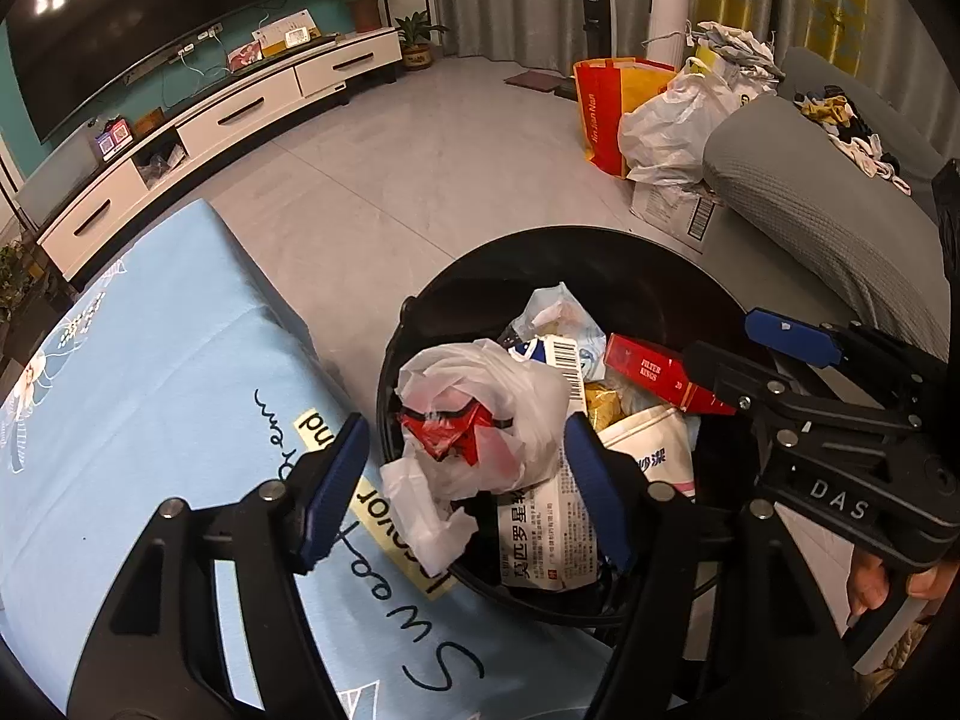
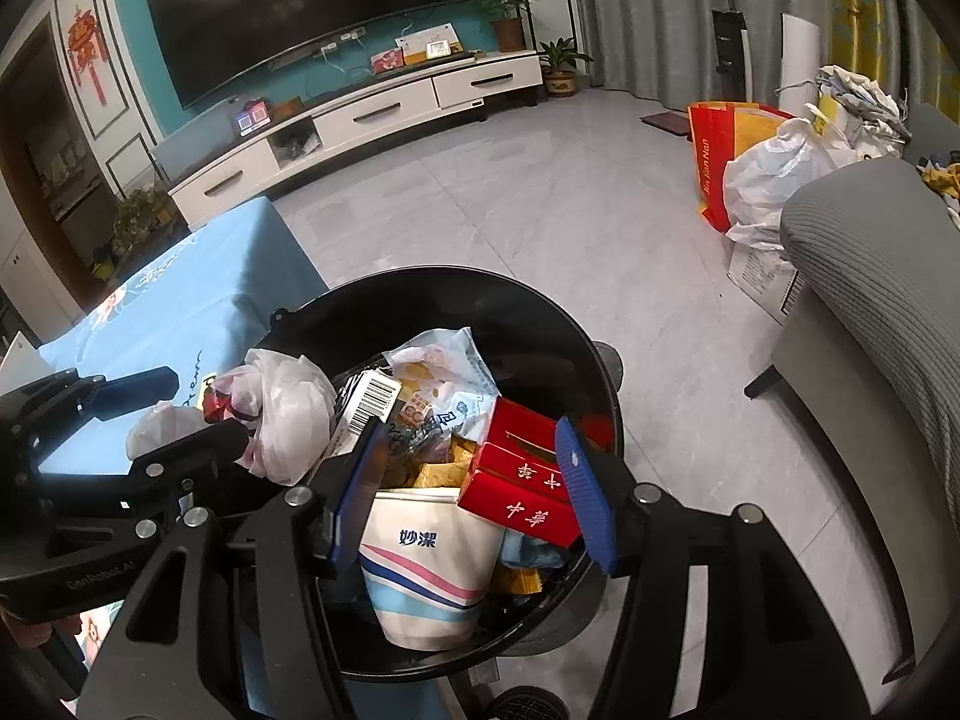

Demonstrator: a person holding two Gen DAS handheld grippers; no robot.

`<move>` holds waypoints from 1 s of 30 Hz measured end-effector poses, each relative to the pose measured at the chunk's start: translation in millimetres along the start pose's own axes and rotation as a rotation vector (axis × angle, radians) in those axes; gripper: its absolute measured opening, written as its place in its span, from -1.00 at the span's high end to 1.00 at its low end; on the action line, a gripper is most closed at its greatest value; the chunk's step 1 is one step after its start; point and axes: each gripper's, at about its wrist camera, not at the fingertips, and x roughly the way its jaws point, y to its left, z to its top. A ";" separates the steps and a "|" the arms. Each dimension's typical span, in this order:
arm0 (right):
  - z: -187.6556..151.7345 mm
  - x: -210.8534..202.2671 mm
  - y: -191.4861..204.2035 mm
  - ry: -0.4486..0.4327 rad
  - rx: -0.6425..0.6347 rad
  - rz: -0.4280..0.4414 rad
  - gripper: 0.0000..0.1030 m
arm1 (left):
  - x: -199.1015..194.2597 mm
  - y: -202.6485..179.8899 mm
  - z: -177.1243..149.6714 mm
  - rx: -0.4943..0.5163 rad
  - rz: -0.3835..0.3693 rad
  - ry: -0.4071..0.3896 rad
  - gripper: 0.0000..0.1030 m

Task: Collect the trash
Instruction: 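Open the right tool to drop the pack while the left lowers the bag into the bin, then open the left tool to release the plastic bag and lift both tools away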

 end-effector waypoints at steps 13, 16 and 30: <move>-2.0 -1.3 -0.7 0.003 0.010 -0.003 -0.30 | -3.9 4.1 0.1 -0.010 0.006 -0.005 -0.50; -2.4 -1.6 -0.8 0.004 0.012 -0.005 -0.35 | -4.2 4.7 -0.6 -0.012 0.007 -0.006 -0.54; -4.6 -5.1 -0.3 -0.007 0.023 -0.008 -0.57 | -8.5 8.8 -1.1 -0.024 0.022 -0.009 -0.62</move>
